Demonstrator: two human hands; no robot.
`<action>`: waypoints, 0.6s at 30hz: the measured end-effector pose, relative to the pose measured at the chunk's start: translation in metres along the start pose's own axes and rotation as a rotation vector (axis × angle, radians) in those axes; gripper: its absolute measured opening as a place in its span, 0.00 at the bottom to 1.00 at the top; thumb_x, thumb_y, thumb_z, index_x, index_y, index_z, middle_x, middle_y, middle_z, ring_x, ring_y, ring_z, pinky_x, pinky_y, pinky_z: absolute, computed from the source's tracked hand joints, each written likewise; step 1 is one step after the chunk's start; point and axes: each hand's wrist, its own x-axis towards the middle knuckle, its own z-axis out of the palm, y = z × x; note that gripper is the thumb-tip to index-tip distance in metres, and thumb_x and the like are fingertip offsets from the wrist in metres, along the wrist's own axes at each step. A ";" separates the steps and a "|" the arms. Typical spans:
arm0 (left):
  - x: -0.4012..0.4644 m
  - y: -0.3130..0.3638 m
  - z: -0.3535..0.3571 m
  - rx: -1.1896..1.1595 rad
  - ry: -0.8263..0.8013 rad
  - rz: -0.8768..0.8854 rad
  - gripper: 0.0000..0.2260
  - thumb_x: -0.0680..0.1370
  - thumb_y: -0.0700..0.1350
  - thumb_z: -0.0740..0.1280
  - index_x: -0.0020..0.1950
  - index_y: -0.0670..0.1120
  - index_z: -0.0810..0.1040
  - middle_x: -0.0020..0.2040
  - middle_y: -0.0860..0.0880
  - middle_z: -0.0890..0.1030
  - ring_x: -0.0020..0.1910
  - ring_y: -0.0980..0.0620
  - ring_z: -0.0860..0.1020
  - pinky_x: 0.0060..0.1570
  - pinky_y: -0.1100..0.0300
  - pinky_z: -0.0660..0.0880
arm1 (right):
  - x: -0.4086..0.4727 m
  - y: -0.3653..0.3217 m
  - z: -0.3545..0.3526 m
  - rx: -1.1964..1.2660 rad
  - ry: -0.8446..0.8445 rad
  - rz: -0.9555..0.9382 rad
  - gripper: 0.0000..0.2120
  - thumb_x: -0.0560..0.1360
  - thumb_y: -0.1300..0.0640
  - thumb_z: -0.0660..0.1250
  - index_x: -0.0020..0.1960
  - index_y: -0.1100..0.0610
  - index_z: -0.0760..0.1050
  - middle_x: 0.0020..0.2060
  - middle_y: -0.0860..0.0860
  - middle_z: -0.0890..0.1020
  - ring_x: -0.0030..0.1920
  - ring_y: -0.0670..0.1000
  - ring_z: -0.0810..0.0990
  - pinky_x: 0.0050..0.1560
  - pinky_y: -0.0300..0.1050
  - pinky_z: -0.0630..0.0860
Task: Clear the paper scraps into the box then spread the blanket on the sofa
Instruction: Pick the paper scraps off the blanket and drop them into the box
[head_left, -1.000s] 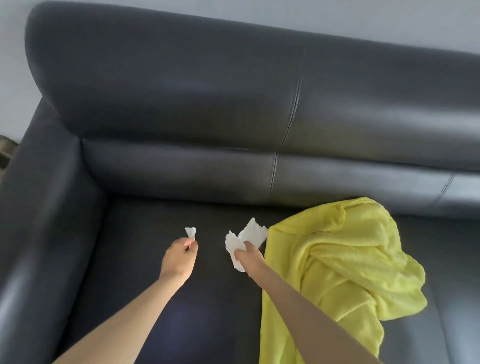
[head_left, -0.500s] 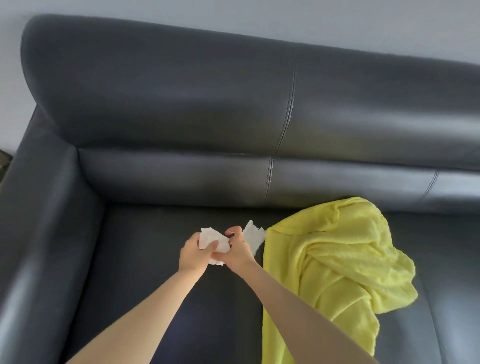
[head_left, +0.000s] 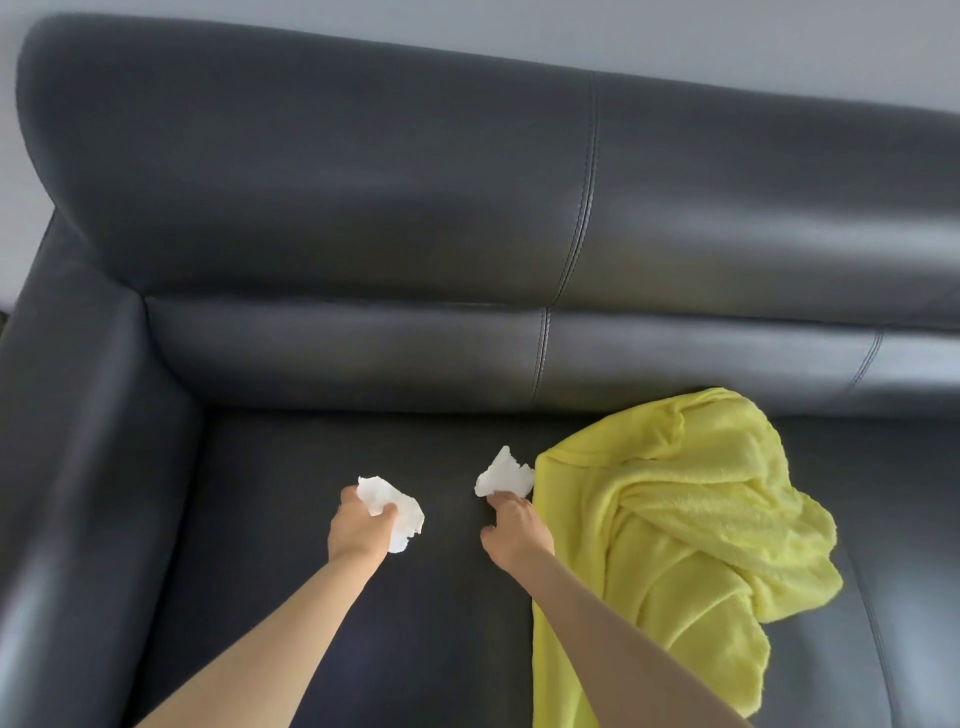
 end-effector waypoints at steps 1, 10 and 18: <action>0.001 -0.001 0.001 0.017 -0.001 -0.002 0.20 0.77 0.43 0.64 0.69 0.42 0.66 0.60 0.42 0.76 0.53 0.43 0.75 0.46 0.55 0.70 | -0.001 -0.001 0.000 0.073 0.048 0.038 0.23 0.78 0.60 0.61 0.72 0.52 0.66 0.65 0.50 0.74 0.63 0.51 0.75 0.58 0.43 0.76; -0.010 0.004 0.008 -0.032 -0.105 0.011 0.19 0.79 0.44 0.59 0.70 0.44 0.68 0.62 0.43 0.75 0.58 0.43 0.75 0.50 0.55 0.71 | -0.004 -0.019 -0.017 1.030 0.176 0.282 0.14 0.70 0.64 0.72 0.53 0.54 0.74 0.47 0.52 0.80 0.46 0.50 0.80 0.42 0.38 0.77; -0.029 0.018 0.011 -0.214 -0.278 0.009 0.20 0.81 0.60 0.54 0.64 0.48 0.72 0.60 0.46 0.76 0.58 0.45 0.76 0.59 0.52 0.71 | -0.027 -0.036 -0.018 1.057 -0.267 0.185 0.07 0.76 0.54 0.68 0.53 0.53 0.79 0.52 0.51 0.81 0.54 0.49 0.79 0.57 0.43 0.77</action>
